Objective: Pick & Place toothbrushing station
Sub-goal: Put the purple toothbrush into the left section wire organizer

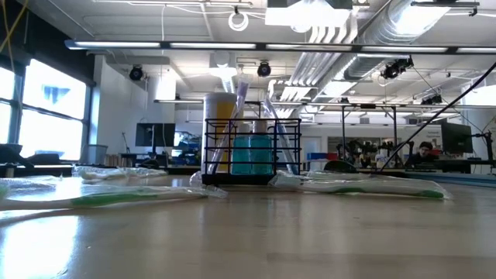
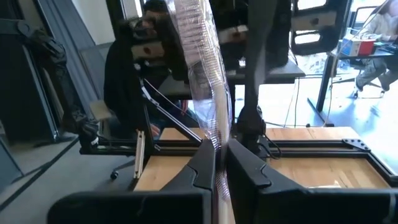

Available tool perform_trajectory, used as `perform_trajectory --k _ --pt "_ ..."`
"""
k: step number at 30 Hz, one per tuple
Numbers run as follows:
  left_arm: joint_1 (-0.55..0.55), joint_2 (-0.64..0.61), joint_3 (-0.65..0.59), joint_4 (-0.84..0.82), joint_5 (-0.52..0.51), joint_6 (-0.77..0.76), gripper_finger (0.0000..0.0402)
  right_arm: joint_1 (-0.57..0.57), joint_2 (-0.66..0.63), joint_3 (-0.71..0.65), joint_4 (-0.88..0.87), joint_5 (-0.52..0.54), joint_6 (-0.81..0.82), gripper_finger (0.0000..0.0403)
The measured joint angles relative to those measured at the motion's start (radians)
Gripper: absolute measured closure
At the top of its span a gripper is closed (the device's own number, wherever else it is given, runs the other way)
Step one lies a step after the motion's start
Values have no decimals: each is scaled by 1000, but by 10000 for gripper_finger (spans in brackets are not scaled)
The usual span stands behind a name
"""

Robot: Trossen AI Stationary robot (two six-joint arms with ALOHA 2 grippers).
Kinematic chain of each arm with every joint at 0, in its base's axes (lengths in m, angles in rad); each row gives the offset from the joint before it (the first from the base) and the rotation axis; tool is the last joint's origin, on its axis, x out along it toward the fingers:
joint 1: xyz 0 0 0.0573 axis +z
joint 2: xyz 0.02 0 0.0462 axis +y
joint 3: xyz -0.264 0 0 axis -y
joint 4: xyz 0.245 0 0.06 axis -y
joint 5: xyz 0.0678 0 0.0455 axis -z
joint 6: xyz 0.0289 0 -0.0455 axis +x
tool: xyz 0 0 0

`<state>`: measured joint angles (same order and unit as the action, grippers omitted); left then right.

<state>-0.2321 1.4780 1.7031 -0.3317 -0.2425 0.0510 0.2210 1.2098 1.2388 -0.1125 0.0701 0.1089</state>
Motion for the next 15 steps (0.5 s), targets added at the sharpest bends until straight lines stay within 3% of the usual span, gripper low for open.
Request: perform_trajectory --k 15 --pt "49 43 -1 74 19 24 264 -46 24 0 -10 -66 3 392"
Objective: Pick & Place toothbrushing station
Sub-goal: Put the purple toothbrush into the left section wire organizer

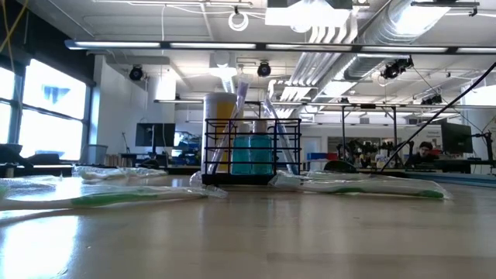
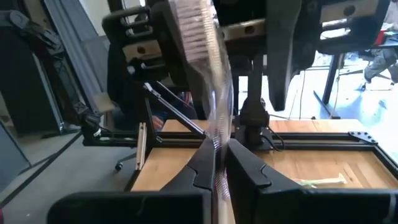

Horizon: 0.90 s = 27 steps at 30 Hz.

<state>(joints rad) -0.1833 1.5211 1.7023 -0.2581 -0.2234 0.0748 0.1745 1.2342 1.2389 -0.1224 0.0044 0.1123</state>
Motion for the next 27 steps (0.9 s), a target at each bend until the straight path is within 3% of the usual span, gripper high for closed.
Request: perform_trajectory --k 12,22,27 --pt "-1 8 0 -60 -50 19 270 -2 1 0 -8 4 16 392" --pt "0 8 0 -67 -26 108 383 -27 1 0 -35 -29 65 392" --pt "-1 8 0 -87 -41 123 390 -27 1 0 -47 -33 62 392"
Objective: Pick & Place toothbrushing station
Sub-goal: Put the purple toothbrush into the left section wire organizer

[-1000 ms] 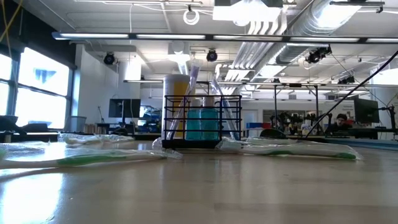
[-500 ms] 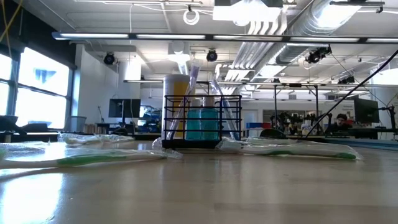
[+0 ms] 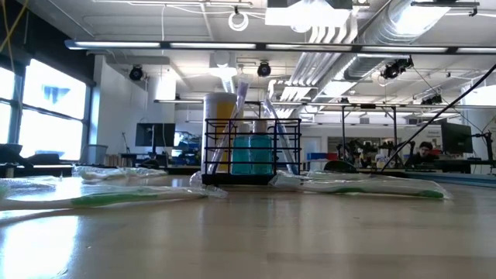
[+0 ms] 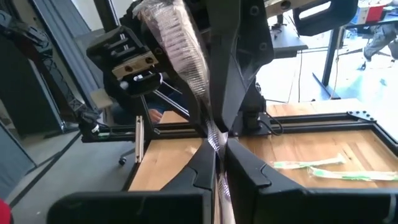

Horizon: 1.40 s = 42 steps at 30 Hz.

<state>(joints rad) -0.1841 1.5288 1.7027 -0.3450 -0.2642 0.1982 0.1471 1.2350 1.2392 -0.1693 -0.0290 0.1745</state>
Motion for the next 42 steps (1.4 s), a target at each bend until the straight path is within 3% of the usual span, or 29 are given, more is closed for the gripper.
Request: perform_trajectory --k 5,17,23,33,42 --pt "0 0 0 1 -3 1 394 0 0 0 0 -3 8 370" --pt "-12 -30 0 -40 -19 -68 396 2 -26 0 -52 -30 19 201" --pt "-11 -96 0 -162 39 -117 396 2 -62 0 -122 44 18 144" --pt "-5 -164 -2 -451 -80 -183 396 4 -123 0 -250 20 90 136" --pt "160 -195 -204 -389 41 -211 396 4 -116 0 -329 -110 87 137"
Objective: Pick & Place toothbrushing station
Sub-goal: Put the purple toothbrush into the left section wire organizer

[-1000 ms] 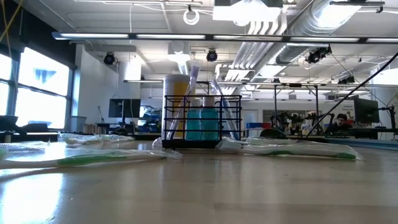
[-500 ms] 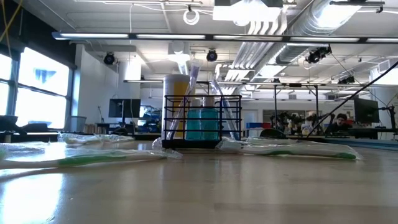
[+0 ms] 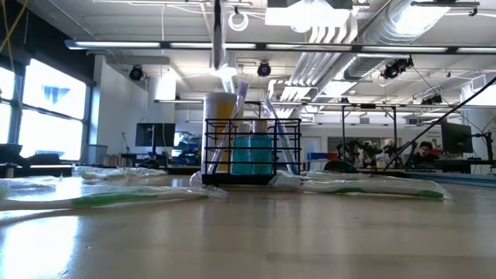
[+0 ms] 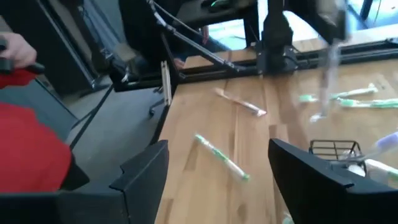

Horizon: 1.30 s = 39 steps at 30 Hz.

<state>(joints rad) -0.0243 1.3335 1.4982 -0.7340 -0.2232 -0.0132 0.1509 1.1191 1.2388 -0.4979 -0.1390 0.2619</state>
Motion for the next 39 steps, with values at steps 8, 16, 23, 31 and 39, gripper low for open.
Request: perform_trajectory --k 8,16,23,31,39 --pt "116 -8 -153 151 40 3 396 0 -1 0 -84 4 30 136" --pt "205 -8 -252 240 79 -20 396 0 0 0 -132 40 30 139" --pt "215 -8 -342 351 118 -45 396 0 0 0 -142 35 32 140" --pt "214 -2 -435 452 129 -97 396 0 0 0 -141 62 30 142" --pt "214 13 -459 449 93 -116 396 0 0 0 -116 62 7 142"
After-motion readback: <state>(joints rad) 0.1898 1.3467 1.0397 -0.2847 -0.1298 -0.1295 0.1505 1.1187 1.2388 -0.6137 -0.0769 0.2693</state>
